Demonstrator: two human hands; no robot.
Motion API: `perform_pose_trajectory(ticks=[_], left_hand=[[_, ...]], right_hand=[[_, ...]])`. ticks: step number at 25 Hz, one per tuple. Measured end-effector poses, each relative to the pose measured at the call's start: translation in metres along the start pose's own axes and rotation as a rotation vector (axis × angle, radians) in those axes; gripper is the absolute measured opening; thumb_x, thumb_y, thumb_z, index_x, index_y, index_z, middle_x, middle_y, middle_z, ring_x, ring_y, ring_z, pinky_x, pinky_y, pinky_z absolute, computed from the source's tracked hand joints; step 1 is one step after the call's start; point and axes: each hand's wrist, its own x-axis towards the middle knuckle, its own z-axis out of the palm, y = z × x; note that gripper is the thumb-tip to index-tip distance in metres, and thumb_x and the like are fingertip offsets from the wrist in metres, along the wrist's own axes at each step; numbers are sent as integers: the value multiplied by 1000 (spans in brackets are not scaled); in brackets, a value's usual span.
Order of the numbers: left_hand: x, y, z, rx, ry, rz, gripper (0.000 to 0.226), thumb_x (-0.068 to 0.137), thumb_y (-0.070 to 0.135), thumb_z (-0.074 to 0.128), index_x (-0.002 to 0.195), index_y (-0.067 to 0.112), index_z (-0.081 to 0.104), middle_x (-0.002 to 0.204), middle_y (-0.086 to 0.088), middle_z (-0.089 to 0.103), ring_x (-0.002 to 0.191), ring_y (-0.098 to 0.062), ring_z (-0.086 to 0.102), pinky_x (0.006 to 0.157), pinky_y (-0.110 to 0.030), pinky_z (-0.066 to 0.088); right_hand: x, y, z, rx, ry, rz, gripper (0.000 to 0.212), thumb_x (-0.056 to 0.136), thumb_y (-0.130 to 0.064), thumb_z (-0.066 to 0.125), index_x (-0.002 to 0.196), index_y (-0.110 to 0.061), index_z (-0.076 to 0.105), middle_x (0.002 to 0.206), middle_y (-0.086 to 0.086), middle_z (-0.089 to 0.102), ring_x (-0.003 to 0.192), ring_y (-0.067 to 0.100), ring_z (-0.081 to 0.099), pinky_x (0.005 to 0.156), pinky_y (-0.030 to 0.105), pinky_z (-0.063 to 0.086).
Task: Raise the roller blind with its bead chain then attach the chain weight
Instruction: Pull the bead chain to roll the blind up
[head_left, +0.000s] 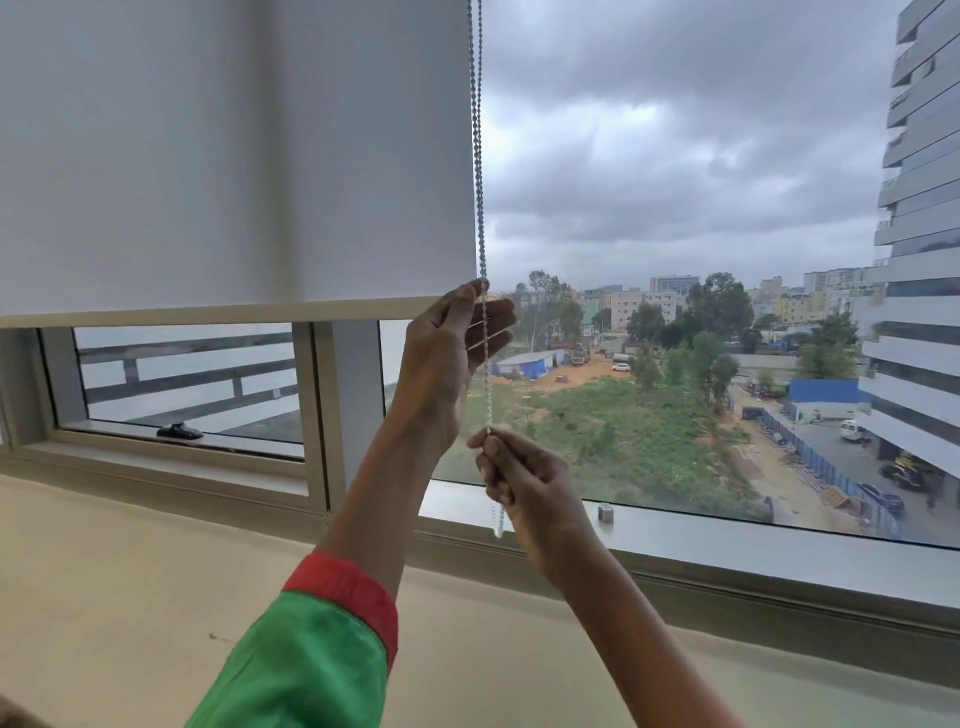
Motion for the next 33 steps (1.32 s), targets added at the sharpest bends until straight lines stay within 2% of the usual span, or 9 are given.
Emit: perform_pose_trajectory(ticks=[2, 4, 6, 9, 15, 18, 25, 30, 33], left_hand=[[-1, -3, 3, 21, -19, 24, 25, 98, 11, 42, 96, 11, 67, 64, 1, 58, 51, -4, 50, 49, -14, 39], [-4, -6, -1, 13, -15, 59, 29, 98, 8, 41, 88, 12, 68, 56, 5, 46, 45, -3, 34, 44, -13, 25], [-5, -5, -6, 28, -22, 81, 30, 98, 9, 42, 83, 15, 67, 54, 7, 46, 45, -2, 33, 44, -14, 25], [-9, -3, -6, -1, -7, 84, 28, 97, 12, 44, 82, 16, 67, 55, 8, 48, 47, -1, 37, 47, -13, 32], [-42, -27, 17, -20, -14, -9, 26, 97, 14, 45, 84, 16, 68, 62, 3, 47, 56, -6, 37, 58, -21, 30], [-49, -35, 7, 49, -34, 8, 26, 97, 12, 43, 84, 12, 66, 62, 1, 42, 53, -5, 31, 56, -22, 25], [-30, -21, -7, 131, -203, -128, 31, 93, -1, 40, 81, 7, 66, 69, 1, 69, 74, -14, 60, 71, -21, 48], [17, 45, 7, -144, -51, 10, 28, 94, -2, 36, 101, 0, 62, 87, -12, 73, 87, -22, 70, 83, -29, 56], [32, 74, 29, -111, -13, 82, 20, 97, 12, 46, 97, 4, 64, 77, -7, 67, 68, -15, 63, 61, -20, 53]], right_hand=[[-6, 9, -6, -2, -55, 26, 29, 93, 0, 47, 82, -11, 71, 55, -4, 52, 45, 3, 36, 46, 12, 28], [-3, 5, -9, -56, -121, 54, 26, 92, 0, 49, 86, -10, 72, 57, -2, 58, 48, 6, 41, 49, 14, 32], [8, -10, -11, -146, -108, 69, 18, 89, -3, 54, 94, -4, 71, 70, 7, 69, 57, 10, 54, 59, 19, 43], [33, -50, -6, -104, 14, 30, 31, 93, -15, 49, 112, 7, 61, 94, 15, 69, 79, 17, 66, 77, 25, 53], [82, -142, 43, -79, 40, -134, 23, 95, -10, 48, 104, 4, 63, 81, 14, 69, 65, 19, 64, 62, 27, 56], [80, -142, 45, -77, 52, -94, 22, 96, -9, 46, 95, 0, 67, 55, 2, 56, 40, 7, 39, 41, 18, 33], [55, -110, 40, 11, -2, -116, 21, 94, -11, 49, 85, -7, 68, 50, -4, 50, 39, 1, 37, 38, 13, 29], [38, -89, 28, -31, -57, -79, 22, 95, -8, 48, 86, -5, 67, 49, -5, 49, 42, 3, 38, 42, 13, 30], [34, -79, 22, -141, -184, -81, 22, 95, -8, 48, 83, -7, 67, 48, -8, 50, 43, 2, 39, 44, 13, 29]])
